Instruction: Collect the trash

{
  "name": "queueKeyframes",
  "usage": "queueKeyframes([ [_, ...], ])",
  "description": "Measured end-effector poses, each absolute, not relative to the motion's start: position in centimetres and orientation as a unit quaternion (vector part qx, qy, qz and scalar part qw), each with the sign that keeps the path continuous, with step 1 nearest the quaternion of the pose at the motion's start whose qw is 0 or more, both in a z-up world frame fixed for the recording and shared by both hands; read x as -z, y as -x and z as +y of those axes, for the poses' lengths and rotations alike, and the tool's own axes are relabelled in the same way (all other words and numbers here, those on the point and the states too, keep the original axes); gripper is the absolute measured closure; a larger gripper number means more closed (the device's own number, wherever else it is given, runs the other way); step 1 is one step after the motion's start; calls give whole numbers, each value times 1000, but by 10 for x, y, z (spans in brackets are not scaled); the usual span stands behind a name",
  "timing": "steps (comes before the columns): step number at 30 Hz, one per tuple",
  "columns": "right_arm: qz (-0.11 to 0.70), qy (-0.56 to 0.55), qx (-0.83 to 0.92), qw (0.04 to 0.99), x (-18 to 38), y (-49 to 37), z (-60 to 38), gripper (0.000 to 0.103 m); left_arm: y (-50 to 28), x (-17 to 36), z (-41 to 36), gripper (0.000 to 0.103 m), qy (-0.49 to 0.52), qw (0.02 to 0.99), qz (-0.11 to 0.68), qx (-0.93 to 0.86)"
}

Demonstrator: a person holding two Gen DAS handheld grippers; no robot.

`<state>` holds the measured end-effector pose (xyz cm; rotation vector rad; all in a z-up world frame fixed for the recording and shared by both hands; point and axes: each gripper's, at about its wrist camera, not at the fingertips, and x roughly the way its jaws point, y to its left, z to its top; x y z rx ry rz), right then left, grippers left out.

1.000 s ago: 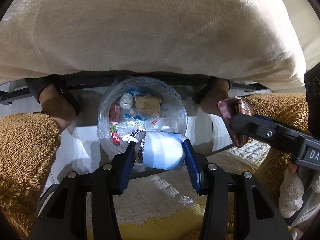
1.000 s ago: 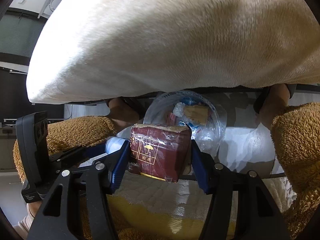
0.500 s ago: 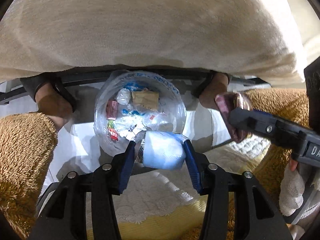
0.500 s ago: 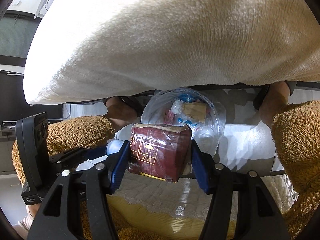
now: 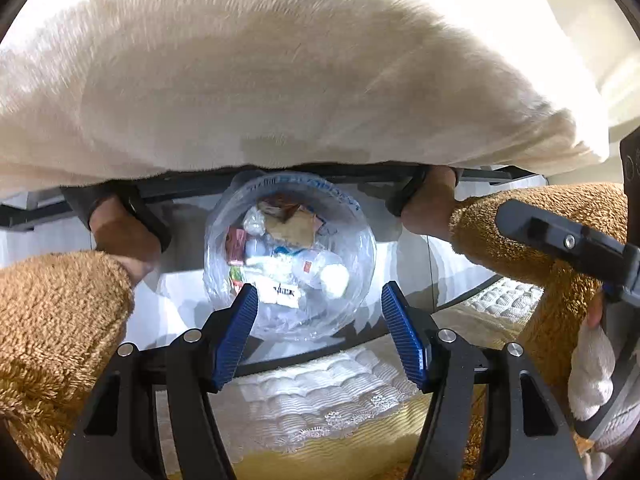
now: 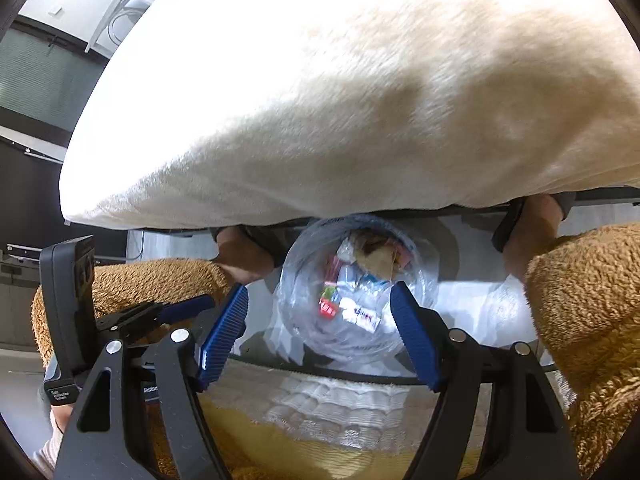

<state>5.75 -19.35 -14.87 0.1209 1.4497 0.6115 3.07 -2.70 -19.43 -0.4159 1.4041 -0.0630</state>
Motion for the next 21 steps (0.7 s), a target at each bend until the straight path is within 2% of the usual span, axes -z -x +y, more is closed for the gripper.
queueKeyframes([
  [6, 600, -58, -296, 741, 125, -48, -207, 30, -20, 168, -23, 40, 195, 784, 589, 37],
  [21, 410, -15, -300, 861, 8, 7, -254, 30, 29, 51, -25, 40, 172, 911, 367, 75],
])
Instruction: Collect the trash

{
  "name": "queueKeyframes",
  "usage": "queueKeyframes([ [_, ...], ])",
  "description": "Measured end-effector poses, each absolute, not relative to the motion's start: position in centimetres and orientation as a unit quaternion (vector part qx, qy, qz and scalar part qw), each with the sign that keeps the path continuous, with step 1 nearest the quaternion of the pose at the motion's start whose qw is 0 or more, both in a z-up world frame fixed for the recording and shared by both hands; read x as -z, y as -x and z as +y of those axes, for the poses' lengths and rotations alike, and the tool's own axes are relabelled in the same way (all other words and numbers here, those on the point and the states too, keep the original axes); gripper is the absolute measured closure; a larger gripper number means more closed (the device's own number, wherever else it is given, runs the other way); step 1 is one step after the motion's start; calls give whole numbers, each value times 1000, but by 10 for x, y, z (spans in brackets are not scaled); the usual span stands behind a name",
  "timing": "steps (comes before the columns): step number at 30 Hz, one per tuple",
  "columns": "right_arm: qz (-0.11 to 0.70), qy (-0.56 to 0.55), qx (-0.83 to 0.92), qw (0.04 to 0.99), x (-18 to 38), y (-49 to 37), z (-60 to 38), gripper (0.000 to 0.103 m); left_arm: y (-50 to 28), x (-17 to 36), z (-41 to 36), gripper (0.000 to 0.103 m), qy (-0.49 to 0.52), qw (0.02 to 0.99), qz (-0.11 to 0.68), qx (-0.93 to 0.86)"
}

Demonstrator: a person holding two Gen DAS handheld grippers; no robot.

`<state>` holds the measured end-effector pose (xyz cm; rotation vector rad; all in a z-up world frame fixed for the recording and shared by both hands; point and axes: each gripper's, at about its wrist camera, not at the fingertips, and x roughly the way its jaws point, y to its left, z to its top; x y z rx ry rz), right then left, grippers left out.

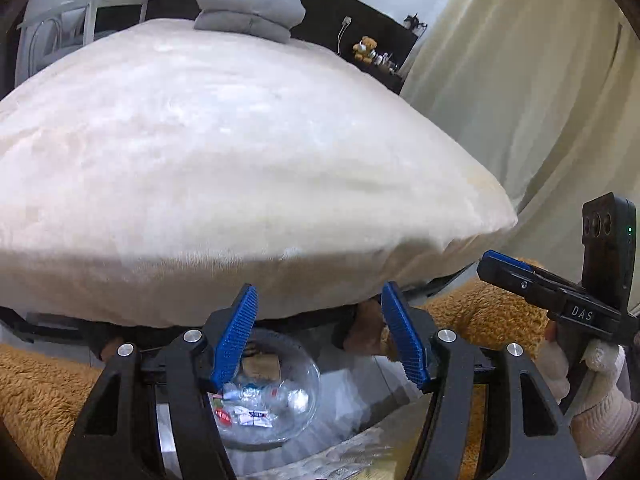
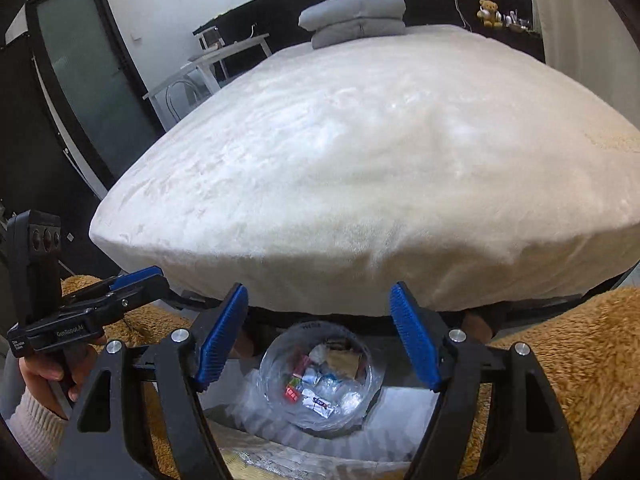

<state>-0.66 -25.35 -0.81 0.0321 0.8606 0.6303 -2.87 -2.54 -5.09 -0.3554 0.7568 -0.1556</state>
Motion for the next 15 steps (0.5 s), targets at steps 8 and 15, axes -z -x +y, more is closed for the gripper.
queueKeyframes([
  [8, 339, -11, -312, 887, -63, 33, -265, 30, 50, -22, -40, 40, 138, 942, 296, 83],
  [15, 290, 2, -311, 905, -110, 57, -276, 30, 75, -78, -52, 40, 113, 959, 245, 83],
])
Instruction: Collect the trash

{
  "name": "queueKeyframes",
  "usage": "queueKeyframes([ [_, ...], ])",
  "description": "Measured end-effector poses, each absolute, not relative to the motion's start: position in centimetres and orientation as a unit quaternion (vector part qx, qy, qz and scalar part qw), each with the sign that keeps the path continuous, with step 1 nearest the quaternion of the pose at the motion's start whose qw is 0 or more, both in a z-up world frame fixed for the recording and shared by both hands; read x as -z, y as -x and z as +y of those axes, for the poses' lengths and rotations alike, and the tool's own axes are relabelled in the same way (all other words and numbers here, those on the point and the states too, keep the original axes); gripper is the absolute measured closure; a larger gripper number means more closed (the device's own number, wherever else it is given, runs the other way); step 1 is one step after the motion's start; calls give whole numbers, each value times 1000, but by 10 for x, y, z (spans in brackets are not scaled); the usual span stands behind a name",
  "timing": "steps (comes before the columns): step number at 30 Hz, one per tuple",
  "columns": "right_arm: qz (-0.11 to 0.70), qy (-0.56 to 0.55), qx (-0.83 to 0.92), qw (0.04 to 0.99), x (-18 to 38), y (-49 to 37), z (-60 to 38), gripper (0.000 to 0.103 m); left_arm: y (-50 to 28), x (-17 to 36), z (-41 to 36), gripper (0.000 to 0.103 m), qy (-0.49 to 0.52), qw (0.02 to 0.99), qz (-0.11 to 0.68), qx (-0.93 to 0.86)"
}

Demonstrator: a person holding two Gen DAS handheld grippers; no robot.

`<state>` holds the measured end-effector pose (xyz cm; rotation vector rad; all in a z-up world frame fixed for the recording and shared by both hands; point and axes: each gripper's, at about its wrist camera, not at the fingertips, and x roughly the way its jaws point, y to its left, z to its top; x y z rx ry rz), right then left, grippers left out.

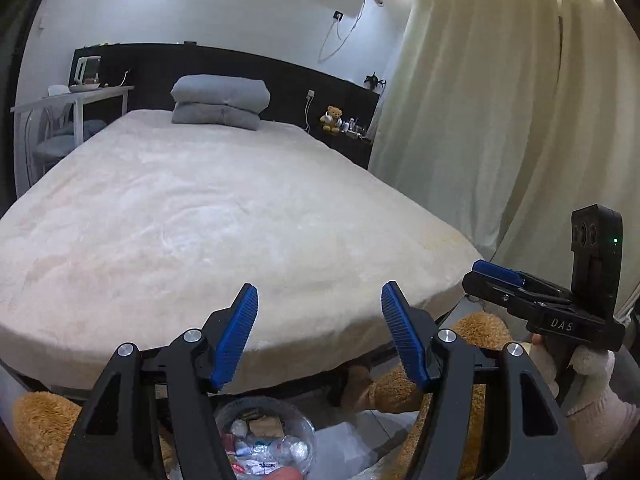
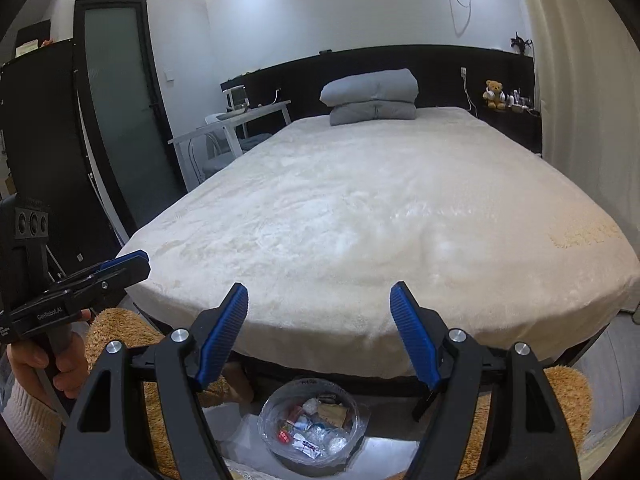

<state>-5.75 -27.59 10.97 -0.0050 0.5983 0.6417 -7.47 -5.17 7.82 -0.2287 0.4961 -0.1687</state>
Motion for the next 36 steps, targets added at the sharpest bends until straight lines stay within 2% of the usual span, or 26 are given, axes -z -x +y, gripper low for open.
queueKeyframes([
  [13, 228, 14, -292, 929, -160, 98, -299, 28, 121, -122, -62, 40, 82, 976, 193, 66],
  [15, 220, 14, -292, 930, -166, 102, -301, 19, 126, -127, -62, 40, 80, 977, 188, 63],
  [18, 211, 13, -292, 933, -175, 108, -305, 19, 132, -134, -62, 39, 75, 978, 184, 60],
  [19, 207, 13, -291, 934, -176, 110, -306, 18, 134, -136, -64, 36, 73, 979, 184, 58],
  [21, 202, 10, -292, 935, -179, 114, -307, 11, 137, -139, -66, 9, 66, 979, 185, 56],
  [22, 202, 10, -293, 935, -181, 116, -309, 9, 140, -140, -67, 6, 63, 980, 182, 53],
  [23, 201, 9, -293, 935, -182, 117, -310, 5, 143, -141, -68, 6, 60, 981, 177, 51],
  [36, 184, 26, -281, 942, -185, 120, -312, 5, 155, -152, -68, 6, 54, 985, 161, 39],
])
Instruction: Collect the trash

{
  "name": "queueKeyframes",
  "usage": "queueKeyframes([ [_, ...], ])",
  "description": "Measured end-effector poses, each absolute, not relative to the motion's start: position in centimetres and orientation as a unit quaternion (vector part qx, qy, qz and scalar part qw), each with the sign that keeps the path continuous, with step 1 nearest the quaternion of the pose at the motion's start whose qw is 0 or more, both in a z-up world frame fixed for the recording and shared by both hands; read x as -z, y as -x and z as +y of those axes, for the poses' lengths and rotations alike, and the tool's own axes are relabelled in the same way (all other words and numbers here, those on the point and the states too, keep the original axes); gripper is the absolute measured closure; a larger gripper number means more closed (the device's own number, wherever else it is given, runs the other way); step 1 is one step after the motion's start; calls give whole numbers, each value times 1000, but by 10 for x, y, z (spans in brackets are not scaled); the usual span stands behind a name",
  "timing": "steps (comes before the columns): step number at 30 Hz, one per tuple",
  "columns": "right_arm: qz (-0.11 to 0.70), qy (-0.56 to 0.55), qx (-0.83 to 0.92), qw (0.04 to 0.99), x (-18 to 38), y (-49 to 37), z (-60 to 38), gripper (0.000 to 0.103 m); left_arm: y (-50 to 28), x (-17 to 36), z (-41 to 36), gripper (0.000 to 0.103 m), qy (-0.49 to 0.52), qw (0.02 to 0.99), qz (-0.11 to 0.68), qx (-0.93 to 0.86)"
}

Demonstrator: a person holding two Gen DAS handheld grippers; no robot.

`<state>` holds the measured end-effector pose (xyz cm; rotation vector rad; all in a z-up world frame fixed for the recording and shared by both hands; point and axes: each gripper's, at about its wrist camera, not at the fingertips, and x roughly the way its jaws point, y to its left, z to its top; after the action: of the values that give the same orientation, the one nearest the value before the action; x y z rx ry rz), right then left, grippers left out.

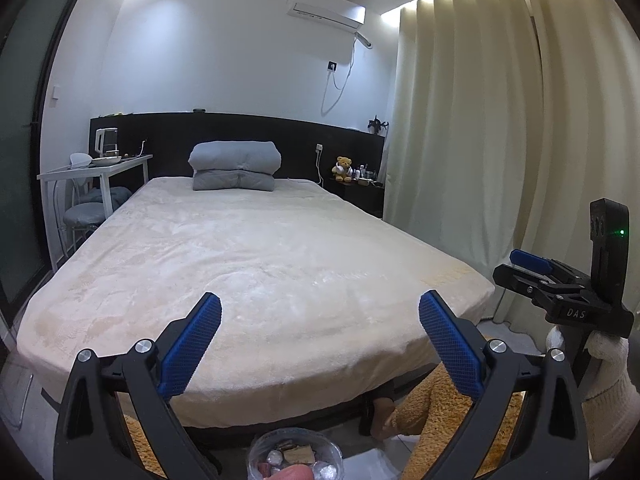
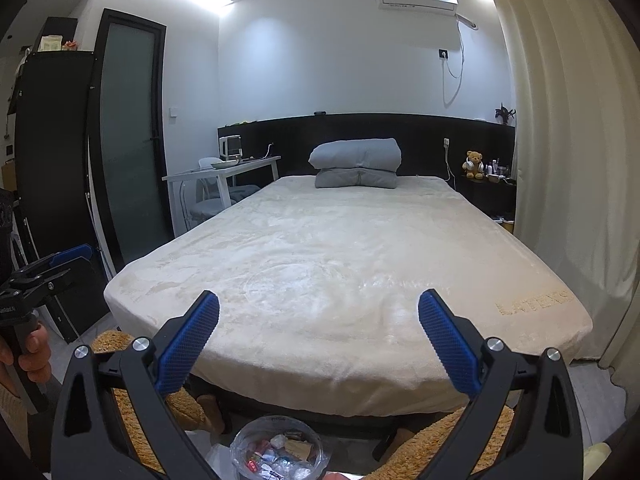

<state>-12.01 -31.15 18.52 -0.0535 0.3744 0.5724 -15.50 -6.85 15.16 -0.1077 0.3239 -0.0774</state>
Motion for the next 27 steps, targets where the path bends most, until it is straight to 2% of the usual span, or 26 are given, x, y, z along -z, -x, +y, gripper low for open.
queueKeyframes([
  [27, 181, 31, -282, 942, -189, 123, -314, 5, 153, -152, -77, 6, 35, 985, 163, 36],
])
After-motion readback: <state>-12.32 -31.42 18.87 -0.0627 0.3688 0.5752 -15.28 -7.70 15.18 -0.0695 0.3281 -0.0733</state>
